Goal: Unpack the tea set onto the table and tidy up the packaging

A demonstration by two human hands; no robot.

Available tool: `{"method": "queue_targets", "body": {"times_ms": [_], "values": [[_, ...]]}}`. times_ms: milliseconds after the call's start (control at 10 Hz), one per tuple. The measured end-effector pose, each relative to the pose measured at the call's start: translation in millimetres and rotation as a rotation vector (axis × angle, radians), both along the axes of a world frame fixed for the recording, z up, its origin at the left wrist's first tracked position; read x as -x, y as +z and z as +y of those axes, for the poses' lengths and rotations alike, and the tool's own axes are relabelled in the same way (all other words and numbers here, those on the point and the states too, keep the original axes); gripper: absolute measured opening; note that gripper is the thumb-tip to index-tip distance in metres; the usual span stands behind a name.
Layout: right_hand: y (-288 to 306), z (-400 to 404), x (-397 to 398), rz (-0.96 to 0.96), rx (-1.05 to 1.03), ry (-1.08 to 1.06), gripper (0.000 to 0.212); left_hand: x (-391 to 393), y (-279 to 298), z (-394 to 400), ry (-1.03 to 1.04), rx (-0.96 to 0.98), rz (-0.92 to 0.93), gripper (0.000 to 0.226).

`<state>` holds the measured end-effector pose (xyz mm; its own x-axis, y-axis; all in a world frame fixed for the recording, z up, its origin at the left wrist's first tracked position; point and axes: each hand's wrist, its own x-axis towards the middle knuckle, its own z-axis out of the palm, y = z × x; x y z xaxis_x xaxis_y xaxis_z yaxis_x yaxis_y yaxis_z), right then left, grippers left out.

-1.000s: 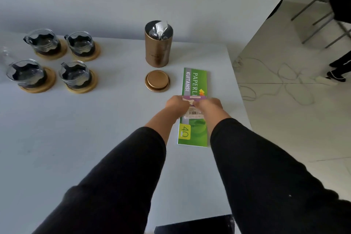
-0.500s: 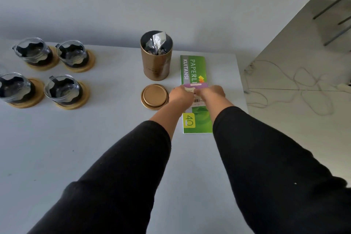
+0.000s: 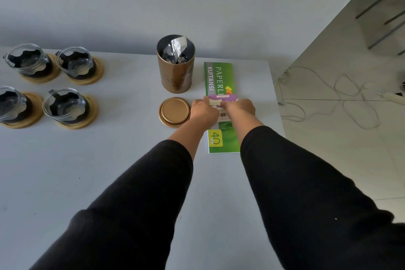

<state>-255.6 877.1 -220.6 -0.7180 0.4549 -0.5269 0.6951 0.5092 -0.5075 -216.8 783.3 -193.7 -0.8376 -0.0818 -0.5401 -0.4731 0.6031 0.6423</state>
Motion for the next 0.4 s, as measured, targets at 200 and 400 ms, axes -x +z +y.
{"method": "queue_targets", "body": {"times_ms": [200, 400], "values": [[22, -11, -9, 0.075, -0.031, -0.115, 0.052, -12, 23, -7, -0.063, 0.013, 0.016, 0.042], [57, -44, -42, 0.151, 0.000, -0.171, 0.050, -31, 46, -57, 0.044, 0.001, 0.025, 0.044]]}}
